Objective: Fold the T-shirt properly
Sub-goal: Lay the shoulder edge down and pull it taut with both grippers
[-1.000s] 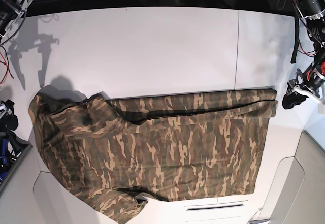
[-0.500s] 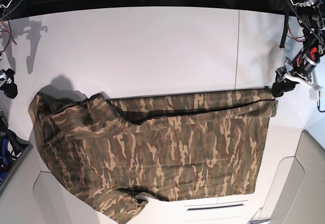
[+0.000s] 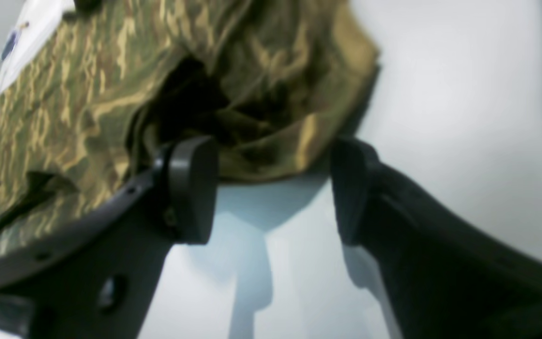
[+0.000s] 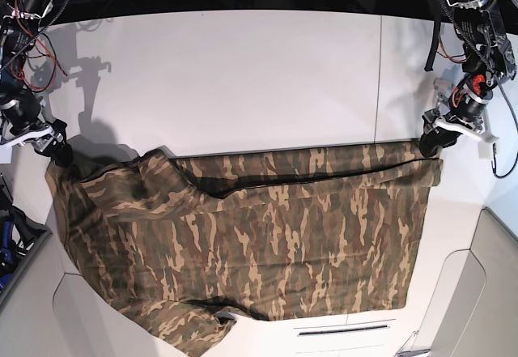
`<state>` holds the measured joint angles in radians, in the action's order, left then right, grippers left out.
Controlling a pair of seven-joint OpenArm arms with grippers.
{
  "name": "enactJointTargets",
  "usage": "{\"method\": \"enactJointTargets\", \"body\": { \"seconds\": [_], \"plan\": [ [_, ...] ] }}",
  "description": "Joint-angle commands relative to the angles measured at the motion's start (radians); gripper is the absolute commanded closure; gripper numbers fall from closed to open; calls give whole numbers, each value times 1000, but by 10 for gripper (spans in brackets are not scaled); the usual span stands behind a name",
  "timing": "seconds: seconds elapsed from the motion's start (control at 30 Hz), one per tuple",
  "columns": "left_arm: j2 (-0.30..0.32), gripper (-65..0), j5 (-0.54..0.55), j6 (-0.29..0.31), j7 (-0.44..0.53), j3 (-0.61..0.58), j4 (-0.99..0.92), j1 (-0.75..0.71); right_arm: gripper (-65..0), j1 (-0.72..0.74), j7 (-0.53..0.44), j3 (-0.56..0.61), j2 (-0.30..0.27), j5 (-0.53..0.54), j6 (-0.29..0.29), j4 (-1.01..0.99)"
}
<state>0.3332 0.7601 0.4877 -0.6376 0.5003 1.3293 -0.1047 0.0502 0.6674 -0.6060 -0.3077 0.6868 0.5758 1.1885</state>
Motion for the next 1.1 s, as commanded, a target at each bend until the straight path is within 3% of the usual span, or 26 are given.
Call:
{"method": "enactJointTargets", "body": {
  "seconds": [0.0,0.4,0.73,0.83,0.93,1.0,1.07],
  "plan": [
    [16,-395,5,-6,9,-6,10,11,-376,28,-25,-2,-22,16,3,0],
    [13,-395,-2,-18,21,-37,10,13,-376,66,-69,-2,-22,-28,-15,-83],
    [13,-386,-55,-111,107,-95,10,31,-357,130,-89,-1,-5,-44,-14,-175],
    [13,-289,-74,-110,105,-95,10,50,-201,147,-88,-1,6,-64,-14,-175],
    [14,-103,-78,-109,102,-95,10,64,-27,161,-87,0,13,-80,-10,-175],
    [16,0,-85,-101,102,-95,10,68,0,164,-87,0,14,-80,5,-175],
    [21,0,-94,-38,103,-95,11,69,0,163,-72,0,13,-77,8,-173]
  ]
}}
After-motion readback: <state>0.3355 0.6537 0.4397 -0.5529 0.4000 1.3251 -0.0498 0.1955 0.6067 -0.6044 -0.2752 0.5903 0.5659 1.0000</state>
